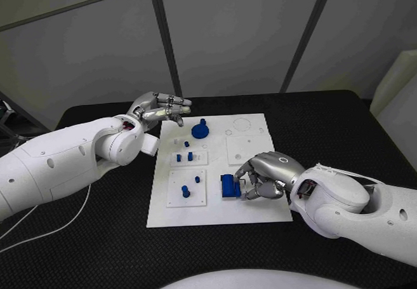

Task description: Assemble the parts on the task board

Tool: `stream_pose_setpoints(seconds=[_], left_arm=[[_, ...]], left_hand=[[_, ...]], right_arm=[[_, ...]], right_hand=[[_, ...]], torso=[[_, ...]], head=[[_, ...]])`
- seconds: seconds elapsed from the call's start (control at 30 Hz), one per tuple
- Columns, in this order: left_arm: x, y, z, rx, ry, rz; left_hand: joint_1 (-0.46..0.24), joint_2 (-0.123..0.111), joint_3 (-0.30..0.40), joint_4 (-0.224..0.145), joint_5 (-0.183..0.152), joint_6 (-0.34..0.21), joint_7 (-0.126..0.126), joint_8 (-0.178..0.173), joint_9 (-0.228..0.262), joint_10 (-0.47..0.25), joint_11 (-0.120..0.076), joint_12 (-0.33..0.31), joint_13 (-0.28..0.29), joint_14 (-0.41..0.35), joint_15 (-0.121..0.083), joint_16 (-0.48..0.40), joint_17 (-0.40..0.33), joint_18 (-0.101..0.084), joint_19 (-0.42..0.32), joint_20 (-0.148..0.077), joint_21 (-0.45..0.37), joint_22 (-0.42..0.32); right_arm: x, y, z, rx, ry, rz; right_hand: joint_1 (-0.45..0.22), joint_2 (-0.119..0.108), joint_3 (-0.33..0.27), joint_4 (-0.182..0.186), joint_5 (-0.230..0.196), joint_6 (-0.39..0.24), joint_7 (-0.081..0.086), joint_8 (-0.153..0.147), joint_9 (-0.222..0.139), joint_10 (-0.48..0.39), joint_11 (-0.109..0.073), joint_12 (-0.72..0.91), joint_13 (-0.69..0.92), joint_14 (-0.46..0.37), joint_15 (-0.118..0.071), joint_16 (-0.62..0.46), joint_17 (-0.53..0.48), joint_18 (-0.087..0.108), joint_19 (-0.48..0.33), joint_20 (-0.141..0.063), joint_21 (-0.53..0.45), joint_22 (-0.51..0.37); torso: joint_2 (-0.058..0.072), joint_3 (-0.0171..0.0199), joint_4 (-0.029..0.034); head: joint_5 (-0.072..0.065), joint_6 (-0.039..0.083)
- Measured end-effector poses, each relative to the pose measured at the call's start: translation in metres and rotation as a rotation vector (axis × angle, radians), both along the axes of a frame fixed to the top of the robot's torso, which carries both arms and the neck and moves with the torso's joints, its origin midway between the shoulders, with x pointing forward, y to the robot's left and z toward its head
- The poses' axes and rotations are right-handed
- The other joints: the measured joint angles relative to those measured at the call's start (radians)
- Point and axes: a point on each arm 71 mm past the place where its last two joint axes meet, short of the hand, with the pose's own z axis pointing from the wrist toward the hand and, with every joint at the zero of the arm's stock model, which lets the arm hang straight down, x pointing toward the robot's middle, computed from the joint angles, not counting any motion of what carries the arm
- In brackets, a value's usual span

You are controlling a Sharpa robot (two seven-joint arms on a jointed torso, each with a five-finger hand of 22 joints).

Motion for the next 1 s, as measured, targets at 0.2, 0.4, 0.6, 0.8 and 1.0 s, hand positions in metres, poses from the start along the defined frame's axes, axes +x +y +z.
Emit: stream_pose_setpoints(seconds=[0.2, 0.4, 0.6, 0.8, 1.0], left_arm=[[0.0001, -0.0003, -0.0001, 0.000, 0.001, 0.000], [0.0002, -0.0001, -0.0003, 0.002, 0.003, 0.001], [0.0001, 0.0004, -0.0005, 0.003, 0.005, 0.003], [0.0001, 0.0004, -0.0005, 0.003, 0.006, 0.003], [0.0001, 0.0004, -0.0006, 0.004, 0.007, 0.003]], left_hand=[[0.000, 0.000, 0.000, 0.000, 0.000, 0.000, 0.000, 0.000, 0.000, 0.000, 0.000, 0.000, 0.000, 0.000, 0.000, 0.000, 0.000, 0.000, 0.000, 0.000, 0.000, 0.000], [0.004, 0.004, 0.000, 0.000, 0.000, 0.000, 0.000, 0.000, 0.000, 0.000, 0.000, 0.000, 0.000, 0.000, 0.000, 0.000, 0.000, 0.000, 0.000, 0.000, 0.000, 0.000], [0.004, 0.004, 0.000, 0.000, 0.000, 0.000, 0.000, 0.000, 0.000, 0.000, 0.000, 0.000, 0.000, 0.000, 0.000, -0.003, 0.000, 0.000, 0.000, 0.000, 0.000, 0.000], [0.004, 0.004, 0.000, 0.000, 0.000, 0.000, 0.000, 0.000, 0.000, 0.000, 0.000, 0.000, 0.000, 0.000, 0.000, -0.003, 0.000, 0.000, 0.000, 0.000, 0.000, 0.000], [0.004, 0.004, 0.000, 0.000, 0.000, 0.000, 0.000, 0.000, 0.000, 0.000, 0.000, 0.000, 0.000, 0.000, 0.000, -0.003, 0.000, 0.000, 0.000, 0.000, 0.000, 0.000]], right_arm=[[-0.0004, 0.0027, -0.0006, -0.018, -0.006, 0.015], [-0.0002, 0.0044, -0.0017, -0.032, -0.007, 0.024], [0.0005, 0.0051, -0.0033, -0.048, -0.006, 0.029], [0.0010, 0.0066, -0.0043, -0.057, -0.005, 0.033], [0.0016, 0.0074, -0.0050, -0.064, -0.004, 0.034]], right_hand=[[-0.004, 0.007, -0.006, -0.006, 0.000, 0.014, 0.001, 0.000, -0.014, 0.000, 0.000, 0.017, 0.012, 0.004, -0.004, 0.001, 0.008, 0.000, 0.000, -0.007, 0.004, 0.000], [-0.001, 0.017, -0.007, -0.004, 0.000, 0.027, -0.004, 0.000, -0.024, 0.000, 0.000, 0.030, 0.020, 0.000, -0.007, 0.005, 0.015, 0.000, 0.000, -0.007, 0.005, 0.000], [-0.007, 0.022, -0.015, -0.005, 0.000, 0.047, -0.002, 0.000, -0.038, 0.000, 0.000, 0.052, 0.038, 0.000, -0.007, 0.009, 0.021, 0.000, 0.000, -0.007, 0.008, 0.000], [-0.015, 0.030, -0.019, -0.003, 0.000, 0.060, -0.003, 0.000, -0.049, 0.006, 0.006, 0.061, 0.045, 0.000, -0.007, 0.009, 0.025, 0.000, 0.000, -0.007, 0.012, 0.000], [-0.015, 0.037, -0.022, -0.005, 0.000, 0.071, 0.001, 0.000, -0.058, 0.009, 0.009, 0.072, 0.050, 0.000, -0.007, 0.009, 0.028, 0.000, 0.000, -0.007, 0.017, 0.000]], torso=[[0.000, 0.0000, -0.0001], [0.000, -0.0003, -0.0001], [0.000, -0.0009, -0.0001], [0.000, -0.0009, -0.0001], [0.000, -0.0005, 0.0000]], head=[[0.000, -0.001], [0.000, -0.002], [0.001, -0.004], [0.002, -0.004], [0.002, -0.006]])
